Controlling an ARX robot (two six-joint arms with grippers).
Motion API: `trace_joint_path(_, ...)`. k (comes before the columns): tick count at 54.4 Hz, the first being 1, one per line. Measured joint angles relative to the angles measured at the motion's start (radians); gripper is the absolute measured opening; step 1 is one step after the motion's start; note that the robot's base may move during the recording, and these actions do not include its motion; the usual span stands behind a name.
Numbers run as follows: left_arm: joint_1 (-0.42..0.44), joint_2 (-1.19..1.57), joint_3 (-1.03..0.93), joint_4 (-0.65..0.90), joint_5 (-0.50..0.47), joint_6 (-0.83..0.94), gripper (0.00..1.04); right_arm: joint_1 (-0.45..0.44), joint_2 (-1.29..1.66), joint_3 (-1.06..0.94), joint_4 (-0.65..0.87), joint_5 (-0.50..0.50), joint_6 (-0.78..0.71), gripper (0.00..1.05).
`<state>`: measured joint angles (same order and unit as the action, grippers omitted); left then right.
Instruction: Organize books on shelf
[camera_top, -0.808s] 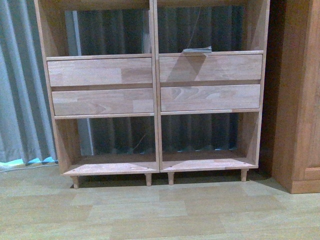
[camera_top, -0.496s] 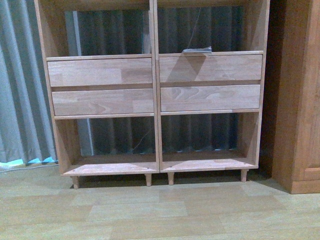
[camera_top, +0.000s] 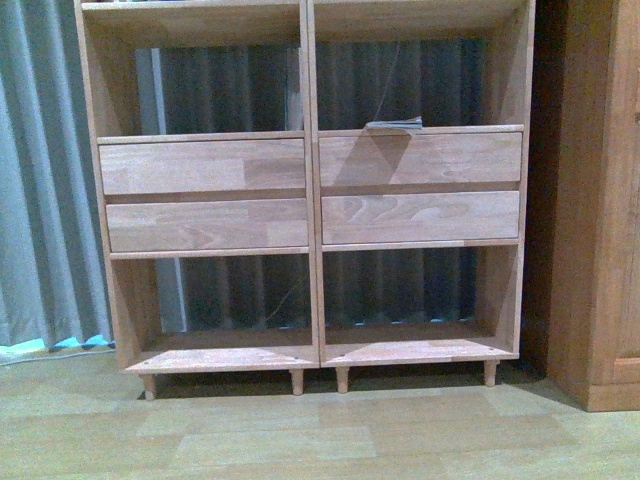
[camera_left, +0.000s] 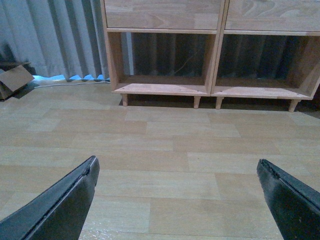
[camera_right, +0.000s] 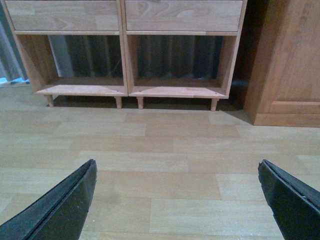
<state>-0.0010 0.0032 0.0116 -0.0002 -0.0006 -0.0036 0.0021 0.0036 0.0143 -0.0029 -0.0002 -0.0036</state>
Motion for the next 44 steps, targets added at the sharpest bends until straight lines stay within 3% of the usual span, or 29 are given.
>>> trace_joint_path(44,0.000,0.000,0.000,0.000,0.000,0.000,0.97,0.000,0.000,0.000,0.000,0.000,0.000,0.98)
